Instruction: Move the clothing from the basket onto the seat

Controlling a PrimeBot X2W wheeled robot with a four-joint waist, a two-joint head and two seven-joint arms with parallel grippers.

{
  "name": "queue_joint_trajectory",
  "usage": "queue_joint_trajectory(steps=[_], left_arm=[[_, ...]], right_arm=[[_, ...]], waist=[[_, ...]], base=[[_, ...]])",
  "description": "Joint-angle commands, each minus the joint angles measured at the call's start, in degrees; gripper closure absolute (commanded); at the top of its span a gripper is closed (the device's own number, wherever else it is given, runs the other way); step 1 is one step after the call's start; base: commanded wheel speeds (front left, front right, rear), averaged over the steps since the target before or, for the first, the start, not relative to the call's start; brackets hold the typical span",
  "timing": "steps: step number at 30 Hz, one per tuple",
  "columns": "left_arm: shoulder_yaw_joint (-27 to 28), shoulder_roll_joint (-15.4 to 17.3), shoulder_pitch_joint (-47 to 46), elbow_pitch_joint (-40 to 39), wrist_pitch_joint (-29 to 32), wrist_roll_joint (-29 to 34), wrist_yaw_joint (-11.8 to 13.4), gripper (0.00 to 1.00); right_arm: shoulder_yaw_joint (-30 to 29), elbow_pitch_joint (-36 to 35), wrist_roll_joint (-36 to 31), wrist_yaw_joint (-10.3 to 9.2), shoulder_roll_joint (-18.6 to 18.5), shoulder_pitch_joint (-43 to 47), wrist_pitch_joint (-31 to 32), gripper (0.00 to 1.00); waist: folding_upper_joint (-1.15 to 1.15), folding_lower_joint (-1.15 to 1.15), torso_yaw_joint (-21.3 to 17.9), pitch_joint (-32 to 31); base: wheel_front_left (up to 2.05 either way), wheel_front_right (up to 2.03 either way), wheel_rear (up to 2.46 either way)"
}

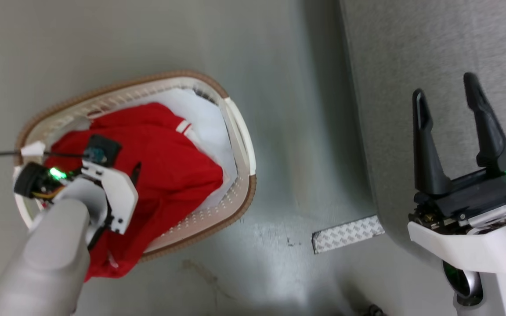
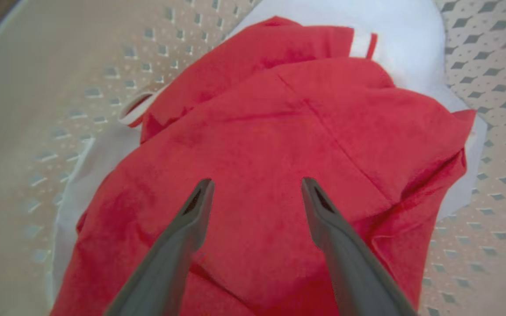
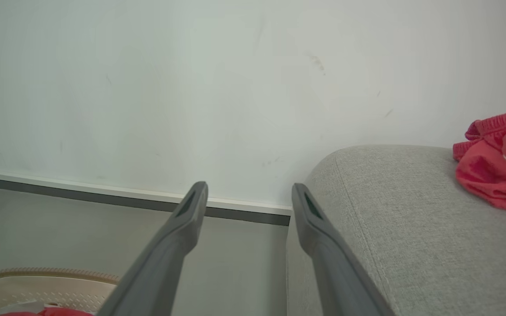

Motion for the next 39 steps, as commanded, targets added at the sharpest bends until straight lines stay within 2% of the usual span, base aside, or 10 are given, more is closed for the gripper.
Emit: queue_joint_trajectory(steps=[1, 8, 15, 16, 17, 18, 31, 39], left_arm=[[-0.30, 0.65, -1.58, 0.83, 0.21, 0.93, 0.19, 0.00], [-1.44, 1.05, -6.12, 3.95, 0.11, 1.71, 0.28, 0.00], [-3.13, 1.19, -8.06, 6.28, -1.43, 2.33, 0.23, 0.00], [-3.53, 1.22, -8.17, 6.43, -1.93, 2.71, 0.24, 0.50], [-3.77, 1.24, -8.28, 6.73, -2.25, 2.77, 0.26, 0.95], [-4.04, 1.16, -8.36, 7.12, -2.53, 2.66, 0.19, 1.00], [-6.40, -0.51, -8.45, 9.91, -6.18, 1.07, 0.09, 1.00], [-5.54, -3.02, -3.23, 9.10, -11.28, -4.07, 0.01, 1.00]], right_arm=[[0.23, -0.91, 0.35, -0.14, 0.00, -0.85, 0.05, 0.00], [1.34, -2.16, 1.19, -0.14, -0.01, -1.40, 0.05, 0.00], [1.29, -2.38, 2.17, -0.14, -0.01, -0.90, 0.05, 0.00], [1.31, -2.43, 2.29, -0.14, -0.01, -0.85, 0.04, 0.00], [1.28, -2.48, 2.27, -0.14, -0.01, -0.77, 0.04, 0.00], [1.18, -2.49, 2.36, -0.14, -0.01, -0.69, 0.05, 0.00], [-0.10, -0.35, 2.08, -0.14, -0.02, -0.28, 0.05, 0.00], [-2.00, 4.17, 0.99, -0.14, -0.03, 1.85, 0.05, 0.00]], waist=[[0.00, -0.02, 0.23, 3.25], [0.00, -0.02, -0.10, 7.43], [0.00, -0.02, -0.62, 8.68], [0.00, -0.02, -0.70, 8.68], [0.00, -0.02, -0.76, 8.64], [0.00, -0.02, -0.79, 8.60], [0.00, -0.02, 0.57, 4.47], [0.00, -0.02, 3.80, -4.78]], base=[[0.00, 0.00, 0.00], [0.00, 0.00, 0.00], [0.00, 0.00, 0.00], [0.00, 0.00, 0.00], [0.00, 0.00, 0.00], [0.00, 0.00, 0.00], [0.00, 0.00, 0.00], [0.00, 0.00, 0.00]])
